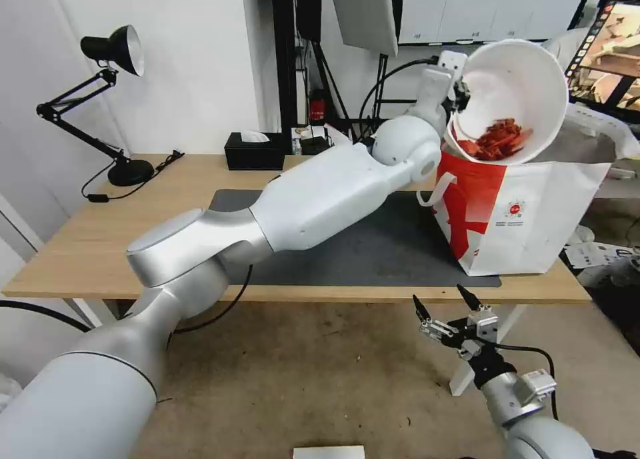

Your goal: Pick up the trash from the table and place it into the takeout bag.

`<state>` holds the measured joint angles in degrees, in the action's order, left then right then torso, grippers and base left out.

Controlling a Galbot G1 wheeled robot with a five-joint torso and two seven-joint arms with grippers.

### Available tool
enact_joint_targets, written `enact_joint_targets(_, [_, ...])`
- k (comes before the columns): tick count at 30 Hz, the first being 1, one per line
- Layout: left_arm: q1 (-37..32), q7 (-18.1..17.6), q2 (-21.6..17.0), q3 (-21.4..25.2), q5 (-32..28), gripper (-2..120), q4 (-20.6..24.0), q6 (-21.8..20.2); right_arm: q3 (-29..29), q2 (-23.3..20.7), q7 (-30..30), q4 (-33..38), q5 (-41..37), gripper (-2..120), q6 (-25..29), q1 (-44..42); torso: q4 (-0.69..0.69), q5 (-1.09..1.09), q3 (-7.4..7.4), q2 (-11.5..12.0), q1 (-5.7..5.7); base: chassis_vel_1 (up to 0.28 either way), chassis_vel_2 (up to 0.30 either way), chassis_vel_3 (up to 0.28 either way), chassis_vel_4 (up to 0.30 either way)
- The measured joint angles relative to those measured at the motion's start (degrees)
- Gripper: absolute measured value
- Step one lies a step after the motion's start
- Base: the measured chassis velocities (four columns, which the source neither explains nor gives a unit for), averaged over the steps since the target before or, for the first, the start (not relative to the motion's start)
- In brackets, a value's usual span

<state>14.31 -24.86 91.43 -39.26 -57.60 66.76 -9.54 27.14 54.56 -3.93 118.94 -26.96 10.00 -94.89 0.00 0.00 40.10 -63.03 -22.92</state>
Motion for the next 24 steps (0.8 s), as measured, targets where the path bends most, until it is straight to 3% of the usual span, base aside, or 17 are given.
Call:
enact_joint_targets(10, [0.22, 1.70, 0.01, -0.41, -5.62, 0, 0.62, -0.95, 0.00, 0.00, 0.00, 0.00, 0.00, 100, 0.00, 0.00, 0.00, 0.00, 0.00, 0.00, 0.00, 0.000, 0.000, 0.000, 0.000])
enact_joint_targets(21, [-0.14, 5.51, 0.00, -1.35, -6.69, 16, -0.09, 0.17, 0.00, 0.00, 0.00, 0.00, 0.00, 100, 0.00, 0.00, 0.00, 0.00, 0.00, 0.00, 0.00, 0.000, 0.000, 0.000, 0.000])
enact_joint_targets(24, [-0.43, 6.39, 0.00, -1.68, -6.84, 25, -0.15, 0.30, 0.00, 0.00, 0.00, 0.00, 0.00, 100, 0.00, 0.00, 0.00, 0.00, 0.00, 0.00, 0.00, 0.000, 0.000, 0.000, 0.000])
